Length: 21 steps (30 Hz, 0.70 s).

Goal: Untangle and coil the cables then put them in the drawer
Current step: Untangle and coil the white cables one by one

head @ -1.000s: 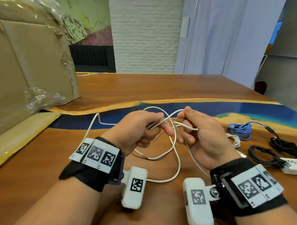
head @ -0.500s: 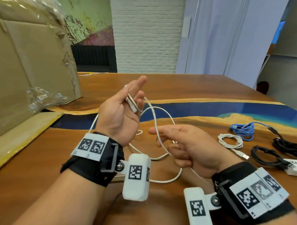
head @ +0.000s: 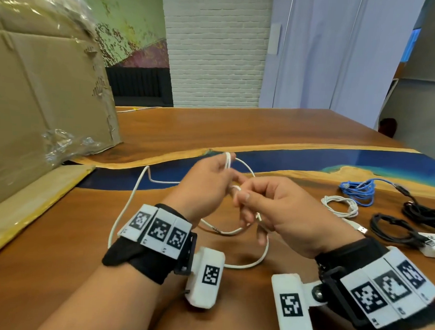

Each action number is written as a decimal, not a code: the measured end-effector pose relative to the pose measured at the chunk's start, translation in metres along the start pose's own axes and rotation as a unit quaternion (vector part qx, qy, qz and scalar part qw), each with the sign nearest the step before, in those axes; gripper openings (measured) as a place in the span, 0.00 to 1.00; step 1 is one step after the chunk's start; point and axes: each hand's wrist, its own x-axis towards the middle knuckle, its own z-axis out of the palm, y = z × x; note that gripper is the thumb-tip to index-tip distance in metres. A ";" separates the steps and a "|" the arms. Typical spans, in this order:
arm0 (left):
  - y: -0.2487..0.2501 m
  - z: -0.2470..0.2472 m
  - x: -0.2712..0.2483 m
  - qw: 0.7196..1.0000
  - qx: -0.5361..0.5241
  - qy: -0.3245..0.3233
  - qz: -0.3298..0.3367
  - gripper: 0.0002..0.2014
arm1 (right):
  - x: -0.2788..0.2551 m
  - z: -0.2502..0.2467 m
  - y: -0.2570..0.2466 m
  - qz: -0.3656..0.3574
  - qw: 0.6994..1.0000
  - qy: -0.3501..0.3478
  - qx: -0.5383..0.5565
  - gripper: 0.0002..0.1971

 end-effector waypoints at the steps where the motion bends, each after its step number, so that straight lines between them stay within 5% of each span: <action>1: -0.001 0.000 -0.002 0.999 0.030 -0.031 -0.005 0.13 | 0.000 -0.002 -0.001 0.002 0.999 0.010 0.036 0.14; 9: 0.017 -0.008 -0.021 0.976 -0.059 -0.207 -0.036 0.23 | 0.005 -0.017 -0.001 -0.013 0.984 0.164 0.062 0.16; 14: 0.020 -0.006 -0.021 0.945 -0.229 -0.229 -0.037 0.17 | 0.007 -0.019 0.003 -0.025 0.977 0.179 0.117 0.11; 18: 0.024 -0.019 -0.012 0.885 -0.443 -0.142 0.000 0.17 | 0.006 -0.019 0.009 0.016 0.986 0.133 0.100 0.16; 21: 0.023 -0.022 -0.006 0.870 -0.490 -0.054 0.030 0.19 | 0.005 -0.006 0.011 0.057 0.995 0.065 0.042 0.16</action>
